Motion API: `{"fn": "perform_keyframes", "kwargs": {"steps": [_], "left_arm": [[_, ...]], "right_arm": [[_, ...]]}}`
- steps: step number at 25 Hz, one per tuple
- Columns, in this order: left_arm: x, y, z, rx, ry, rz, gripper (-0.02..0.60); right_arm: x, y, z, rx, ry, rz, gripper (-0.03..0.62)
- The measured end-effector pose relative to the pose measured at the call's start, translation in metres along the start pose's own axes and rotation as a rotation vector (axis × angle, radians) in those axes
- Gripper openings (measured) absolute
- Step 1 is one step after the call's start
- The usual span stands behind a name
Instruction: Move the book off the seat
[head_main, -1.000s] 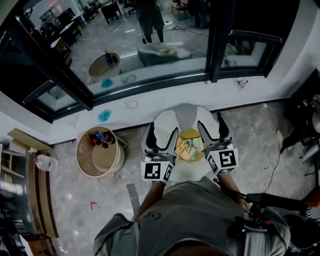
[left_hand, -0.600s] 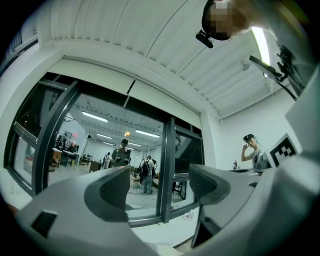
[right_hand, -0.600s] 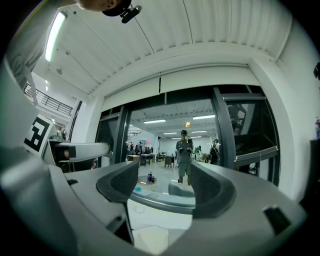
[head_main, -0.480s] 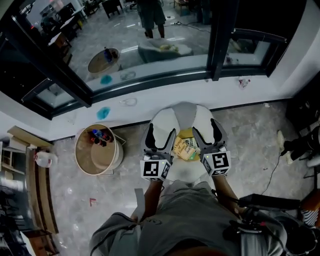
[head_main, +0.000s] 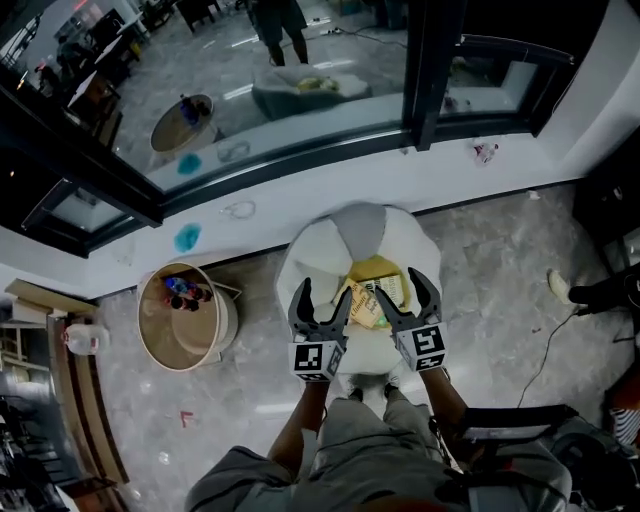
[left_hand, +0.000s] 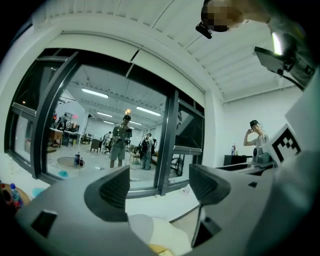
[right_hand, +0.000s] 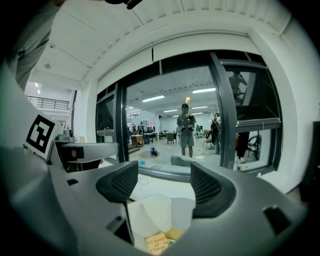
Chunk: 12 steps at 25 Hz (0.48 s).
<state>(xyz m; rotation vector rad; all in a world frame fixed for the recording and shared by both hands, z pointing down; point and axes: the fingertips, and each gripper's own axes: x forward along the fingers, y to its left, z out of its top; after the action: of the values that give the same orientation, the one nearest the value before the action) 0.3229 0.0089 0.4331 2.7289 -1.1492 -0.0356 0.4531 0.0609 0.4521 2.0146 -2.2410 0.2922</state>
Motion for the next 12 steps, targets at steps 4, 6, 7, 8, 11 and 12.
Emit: {"fn": "perform_keyframes", "kwargs": {"steps": [4, 6, 7, 8, 11, 12], "left_arm": [[0.011, 0.008, -0.066, -0.017, 0.063, -0.006, 0.362], [0.021, 0.011, -0.094, -0.022, 0.081, -0.023, 0.362], [0.027, 0.011, -0.108, -0.024, 0.091, -0.033, 0.362], [0.032, 0.011, -0.124, -0.028, 0.103, -0.042, 0.362], [0.043, 0.016, -0.174, -0.045, 0.152, -0.052, 0.362], [0.045, 0.018, -0.193, -0.051, 0.171, -0.053, 0.362]], "right_arm": [[0.017, -0.005, -0.058, -0.005, 0.051, 0.016, 0.315], [0.027, -0.012, -0.084, -0.004, 0.071, 0.014, 0.316], [0.033, -0.016, -0.097, -0.003, 0.082, 0.014, 0.314], [0.039, -0.019, -0.111, -0.001, 0.092, 0.015, 0.316], [0.056, -0.023, -0.156, 0.01, 0.127, 0.023, 0.314], [0.061, -0.023, -0.172, 0.014, 0.144, 0.025, 0.316]]}}
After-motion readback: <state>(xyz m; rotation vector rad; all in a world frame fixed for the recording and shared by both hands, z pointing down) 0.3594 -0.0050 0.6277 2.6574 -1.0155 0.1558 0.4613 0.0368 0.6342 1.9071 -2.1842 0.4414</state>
